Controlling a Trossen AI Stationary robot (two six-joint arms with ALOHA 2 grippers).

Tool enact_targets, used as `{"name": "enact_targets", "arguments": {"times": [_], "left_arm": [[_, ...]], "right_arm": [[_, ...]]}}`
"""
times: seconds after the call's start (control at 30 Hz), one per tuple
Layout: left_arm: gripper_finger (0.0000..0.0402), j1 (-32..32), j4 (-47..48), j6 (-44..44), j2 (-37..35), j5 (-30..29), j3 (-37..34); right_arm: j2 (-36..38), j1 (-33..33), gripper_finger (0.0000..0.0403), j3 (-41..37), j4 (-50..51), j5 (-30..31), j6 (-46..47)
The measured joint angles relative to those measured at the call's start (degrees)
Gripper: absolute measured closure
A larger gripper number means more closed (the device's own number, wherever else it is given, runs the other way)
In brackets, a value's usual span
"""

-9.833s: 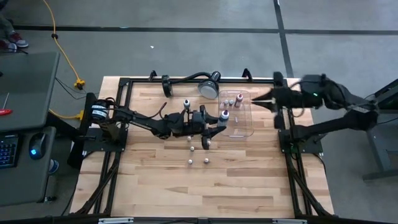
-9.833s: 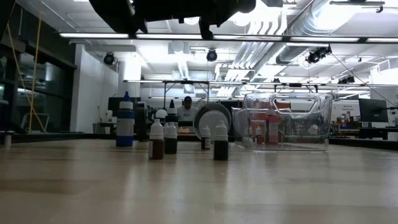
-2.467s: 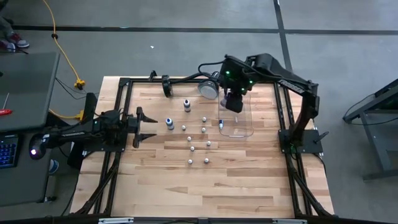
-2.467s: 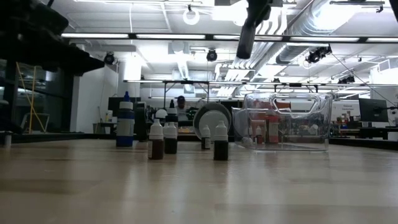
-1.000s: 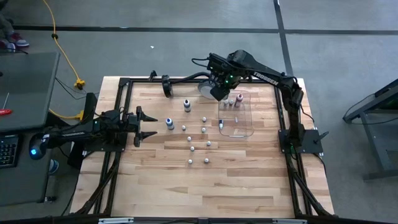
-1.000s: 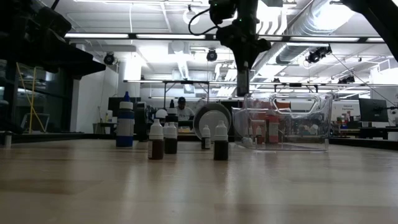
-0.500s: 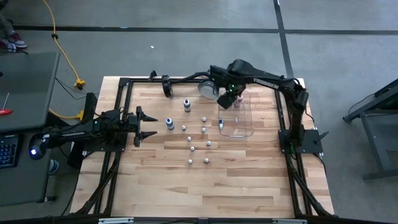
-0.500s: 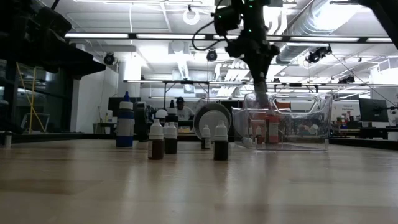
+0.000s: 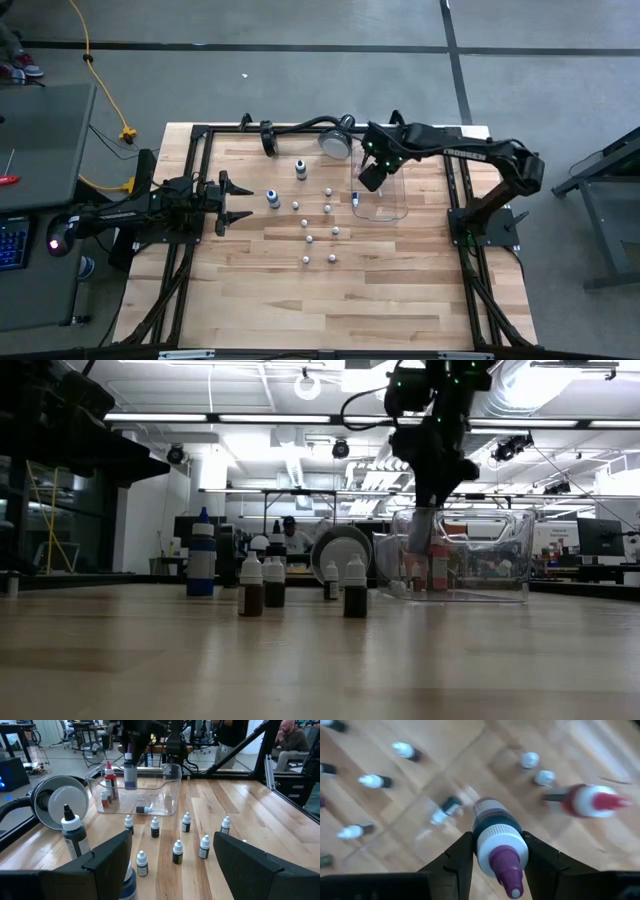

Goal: Pick & Place food coloring
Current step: Put the big purple food coloring bottle into the transparent bin

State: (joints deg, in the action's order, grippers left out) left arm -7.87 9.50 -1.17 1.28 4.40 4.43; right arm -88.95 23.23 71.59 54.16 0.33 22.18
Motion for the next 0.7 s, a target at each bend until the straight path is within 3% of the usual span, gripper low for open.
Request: {"name": "enact_targets", "arguments": {"times": [0.7], "left_arm": [[0.0124, -0.01, -0.02, 0.02, 0.00, 0.02, 0.00]], "right_arm": [[-7.24, 1.59, 0.0272, -1.75, -7.30, -3.91, -22.38]]}}
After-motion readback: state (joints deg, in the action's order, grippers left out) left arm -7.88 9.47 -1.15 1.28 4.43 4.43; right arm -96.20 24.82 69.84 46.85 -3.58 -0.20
